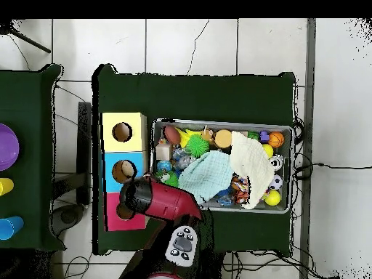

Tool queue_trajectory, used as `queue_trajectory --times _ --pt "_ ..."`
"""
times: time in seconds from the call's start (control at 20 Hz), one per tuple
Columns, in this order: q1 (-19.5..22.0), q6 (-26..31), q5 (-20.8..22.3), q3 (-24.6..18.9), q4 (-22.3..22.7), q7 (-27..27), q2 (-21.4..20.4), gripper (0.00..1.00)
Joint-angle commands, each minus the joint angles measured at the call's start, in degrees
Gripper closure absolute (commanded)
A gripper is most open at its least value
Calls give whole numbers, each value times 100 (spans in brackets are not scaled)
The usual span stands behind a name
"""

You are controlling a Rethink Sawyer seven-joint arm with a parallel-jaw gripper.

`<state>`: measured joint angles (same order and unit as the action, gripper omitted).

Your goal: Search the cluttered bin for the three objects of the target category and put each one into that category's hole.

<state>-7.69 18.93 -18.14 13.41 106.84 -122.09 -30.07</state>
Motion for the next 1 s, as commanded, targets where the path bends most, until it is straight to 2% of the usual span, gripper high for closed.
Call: queue_trajectory --times 0.05,0.15,0.35,0.7,1.0 --pt "334 -691 76 -642 605 -842 255 0" --pt "610 -867 203 -793 662 -640 292 0" --pt "811 -934 328 -855 686 -510 303 0" --pt "887 -1276 367 -1048 545 -665 627 0" --pt "828 -1784 244 -1251 255 -872 1168 0"
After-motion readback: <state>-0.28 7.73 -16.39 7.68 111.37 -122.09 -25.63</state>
